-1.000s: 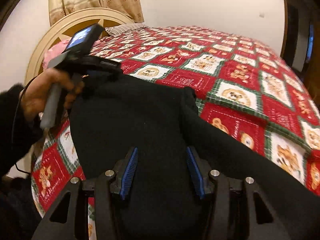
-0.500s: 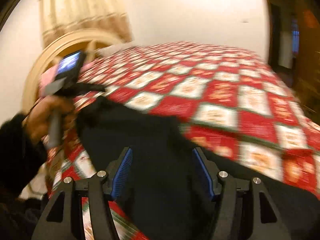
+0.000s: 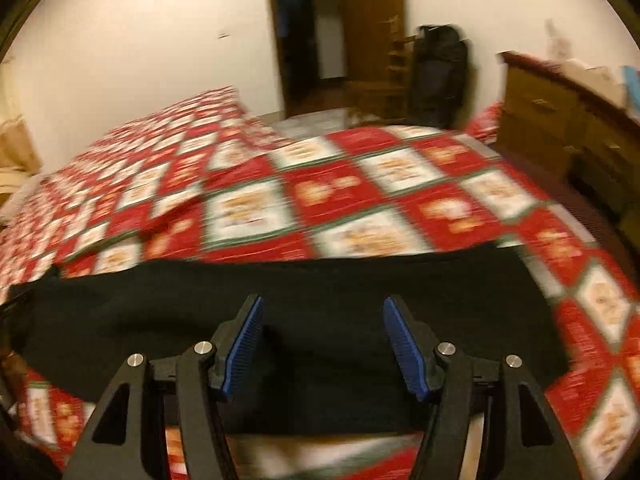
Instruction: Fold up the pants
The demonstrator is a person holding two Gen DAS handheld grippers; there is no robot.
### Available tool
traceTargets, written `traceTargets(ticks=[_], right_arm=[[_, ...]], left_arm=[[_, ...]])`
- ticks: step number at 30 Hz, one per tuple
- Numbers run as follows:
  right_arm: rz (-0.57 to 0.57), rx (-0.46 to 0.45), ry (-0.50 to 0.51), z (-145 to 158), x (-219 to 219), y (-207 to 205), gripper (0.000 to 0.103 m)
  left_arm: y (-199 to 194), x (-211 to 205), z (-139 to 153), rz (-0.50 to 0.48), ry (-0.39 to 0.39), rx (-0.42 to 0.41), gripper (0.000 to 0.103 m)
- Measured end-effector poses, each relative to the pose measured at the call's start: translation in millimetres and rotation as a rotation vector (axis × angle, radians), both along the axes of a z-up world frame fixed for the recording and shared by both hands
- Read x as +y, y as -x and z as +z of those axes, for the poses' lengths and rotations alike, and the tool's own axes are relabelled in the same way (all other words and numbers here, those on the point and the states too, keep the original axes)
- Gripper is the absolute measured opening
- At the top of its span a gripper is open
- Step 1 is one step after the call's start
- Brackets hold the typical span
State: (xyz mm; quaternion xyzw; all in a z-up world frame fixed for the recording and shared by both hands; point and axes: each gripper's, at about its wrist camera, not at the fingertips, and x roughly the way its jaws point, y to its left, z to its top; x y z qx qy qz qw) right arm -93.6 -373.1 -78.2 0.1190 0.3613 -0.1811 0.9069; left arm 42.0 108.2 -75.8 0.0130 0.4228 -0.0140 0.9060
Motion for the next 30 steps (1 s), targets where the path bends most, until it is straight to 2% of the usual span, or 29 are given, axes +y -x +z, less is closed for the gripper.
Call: traceTargets(ticks=[2, 5, 8, 9, 12, 17, 18, 19, 20, 21, 22, 25, 27, 30], right_arm=[[-0.061, 0.012, 0.019, -0.1, -26.5, 4.9, 0.063], [-0.147, 0.117, 0.051, -16.4, -71.1, 2.4, 0.063], [-0.154, 0.208, -0.020, -38.9, -96.9, -5.3, 0.063], [-0.153, 0.171, -0.048, -37.6, -102.1, -5.2, 0.063], [-0.147, 0.189, -0.044, -38.4, -105.4, -11.9, 0.063], [-0.157, 0.160, -0.116, -43.5, -117.0, -9.3, 0.063], [-0.142, 0.156, -0.110, -42.9, -113.9, -9.9, 0.058], [-0.124, 0.150, -0.109, -41.3, -109.5, -10.7, 0.044], [-0.111, 0.154, -0.109, -40.5, -105.6, -15.3, 0.038], [-0.098, 0.152, -0.117, -39.1, -102.2, -17.6, 0.023], [-0.100, 0.158, -0.111, -38.6, -99.2, -19.2, 0.020], [-0.158, 0.162, -0.069, -39.3, -98.1, -24.1, 0.020], [-0.214, 0.133, -0.094, -41.4, -104.0, -21.3, 0.020], [-0.266, 0.105, -0.115, -43.5, -112.5, -19.9, 0.026]], left_arm=[[2.9, 1.4, -2.9, 0.005, -0.037, 0.005, 0.083], [6.6, 12.4, -3.9, 0.007, -0.023, -0.006, 0.085], [9.7, 19.6, -3.4, 0.022, -0.001, -0.007, 0.085], [10.1, 20.8, -3.1, 0.026, 0.004, -0.008, 0.085], [11.4, 18.8, -4.4, 0.029, -0.011, -0.010, 0.085], [10.1, 18.0, -8.9, 0.044, -0.026, -0.018, 0.091], [10.0, 19.4, -9.6, 0.049, -0.017, -0.015, 0.092], [9.6, 21.8, -10.1, 0.057, -0.001, -0.010, 0.092], [9.6, 22.6, -10.3, 0.059, 0.004, -0.008, 0.093], [9.4, 22.6, -10.5, 0.059, 0.004, -0.008, 0.093], [9.5, 21.8, -10.6, 0.059, 0.001, -0.008, 0.093], [9.7, 20.8, -10.9, 0.060, -0.003, -0.010, 0.094], [9.7, 20.9, -10.9, 0.059, 0.000, -0.011, 0.094], [9.5, 23.0, -11.2, 0.063, 0.010, -0.012, 0.096]])
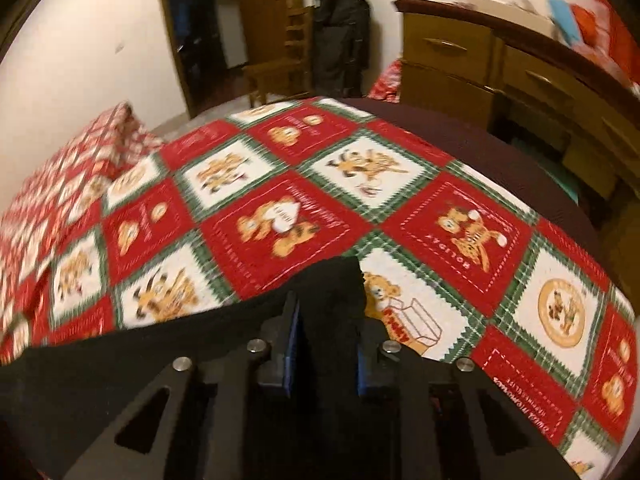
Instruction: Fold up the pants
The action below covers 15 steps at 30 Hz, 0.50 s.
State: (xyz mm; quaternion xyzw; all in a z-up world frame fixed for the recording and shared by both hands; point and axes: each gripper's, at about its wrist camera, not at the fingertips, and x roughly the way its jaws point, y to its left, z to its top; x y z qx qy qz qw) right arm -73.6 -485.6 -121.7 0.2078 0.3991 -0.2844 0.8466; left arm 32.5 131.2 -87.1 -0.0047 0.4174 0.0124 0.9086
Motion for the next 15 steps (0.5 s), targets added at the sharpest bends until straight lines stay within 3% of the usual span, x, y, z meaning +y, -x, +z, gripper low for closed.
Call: traceTargets(ticks=[5, 8, 11, 15], right_arm=[[-0.013, 0.023, 0.017, 0.7, -7.4, -7.0, 0.047], [-0.038, -0.010, 0.075, 19.5, 8.4, 5.8, 0.048], [0.044, -0.053, 0.173, 51.2, 58.0, 11.8, 0.048], [0.258, -0.119, 0.104, 68.7, 149.5, -9.7, 0.048]], left_arm=[[-2.3, 1.1, -1.5, 0.005, 0.003, 0.000, 0.099], [-2.2, 1.3, -1.3, 0.002, 0.003, 0.000, 0.099], [2.9, 6.8, 3.3, -0.005, 0.031, -0.021, 0.098], [9.7, 14.6, 11.3, 0.005, 0.051, -0.058, 0.097]])
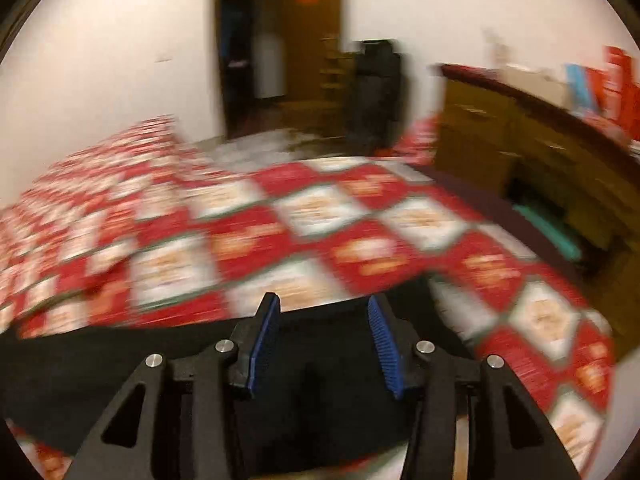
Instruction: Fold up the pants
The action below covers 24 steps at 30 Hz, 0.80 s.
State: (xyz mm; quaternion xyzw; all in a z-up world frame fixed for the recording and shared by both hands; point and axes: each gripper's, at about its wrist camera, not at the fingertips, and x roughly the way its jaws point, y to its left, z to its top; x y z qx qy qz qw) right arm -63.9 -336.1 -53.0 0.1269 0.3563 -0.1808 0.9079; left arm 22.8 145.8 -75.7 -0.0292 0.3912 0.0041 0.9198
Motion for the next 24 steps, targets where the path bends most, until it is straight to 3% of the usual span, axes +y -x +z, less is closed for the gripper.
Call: traceTargets(ticks=[6, 10, 14, 17, 20, 24], right_arm=[[0.400, 0.024, -0.058, -15.9, 156.5, -67.9, 0.048], [0.528, 0.069, -0.066, -33.6, 214.9, -92.0, 0.048], [0.558, 0.107, -0.024, -52.6, 245.0, -101.3, 0.048], [0.570, 0.100, 0.036, -54.4, 257.6, -103.5, 0.056], [0.580, 0.100, 0.079, -55.1, 263.4, -108.4, 0.061], [0.571, 0.065, 0.019, -46.2, 250.9, -105.7, 0.062]], left_arm=[[2.7, 10.8, 11.7, 0.014, -0.009, -0.041, 0.097], [5.9, 23.8, 15.1, 0.042, -0.051, -0.056, 0.097], [6.3, 40.2, 11.3, 0.078, -0.063, -0.043, 0.097], [1.0, 47.5, -1.7, 0.097, -0.073, 0.009, 0.097], [0.6, 44.8, -6.6, 0.093, -0.107, 0.002, 0.097], [-1.9, 46.1, -7.5, 0.096, -0.106, 0.009, 0.100]])
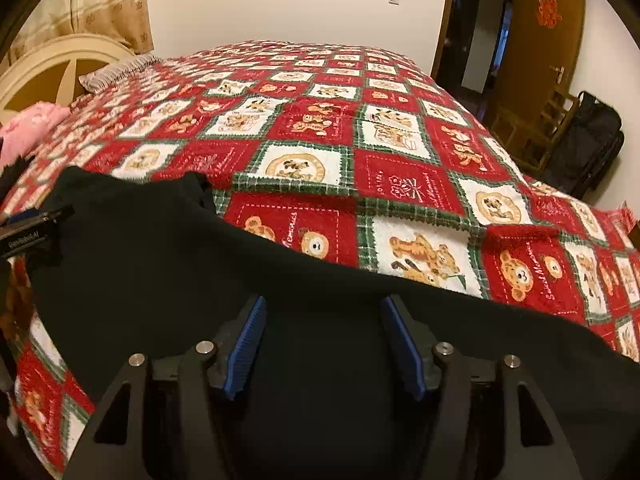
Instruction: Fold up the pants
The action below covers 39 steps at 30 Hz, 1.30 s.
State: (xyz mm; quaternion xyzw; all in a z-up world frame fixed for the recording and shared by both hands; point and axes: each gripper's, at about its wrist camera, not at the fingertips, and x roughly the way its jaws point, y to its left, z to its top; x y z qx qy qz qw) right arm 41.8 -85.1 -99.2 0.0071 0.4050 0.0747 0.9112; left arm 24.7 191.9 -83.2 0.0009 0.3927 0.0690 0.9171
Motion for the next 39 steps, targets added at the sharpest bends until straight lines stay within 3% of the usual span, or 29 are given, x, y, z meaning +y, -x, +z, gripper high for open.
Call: traceTargets(ticks=[5, 12, 19, 23, 27, 33, 36, 39], right_arm=[[0.000, -0.095, -0.028, 21.6, -9.6, 23.1, 0.062], [-0.021, 0.034, -0.095, -3.7, -13.2, 5.5, 0.062], [-0.034, -0.050, -0.099, 20.7, -23.5, 25.9, 0.062], [-0.024, -0.039, -0.083, 19.8, -23.7, 37.1, 0.062], [-0.032, 0.000, -0.088, 8.0, -24.4, 41.7, 0.062], [-0.193, -0.055, -0.161, 24.8, -74.7, 61.2, 0.062], [-0.352, -0.085, -0.177, 31.9, -130.4, 82.7, 0.062], [-0.505, -0.058, -0.186, 26.6, -185.8, 105.5, 0.062]], left_arm=[[4.5, 5.5, 12.1, 0.005, 0.029, -0.010, 0.099], [6.6, -17.5, 26.2, -0.057, -0.012, -0.027, 0.099], [-2.3, -38.2, 23.2, -0.070, -0.053, 0.010, 0.099], [-4.8, -47.7, 23.3, -0.069, -0.109, 0.016, 0.099], [-6.6, -52.9, 23.5, -0.074, -0.106, 0.026, 0.099], [2.9, -61.3, 36.3, -0.128, -0.039, -0.014, 0.099], [5.5, -66.2, 38.3, -0.154, -0.003, -0.016, 0.099], [3.0, -72.7, 34.0, -0.163, -0.008, 0.000, 0.099]])
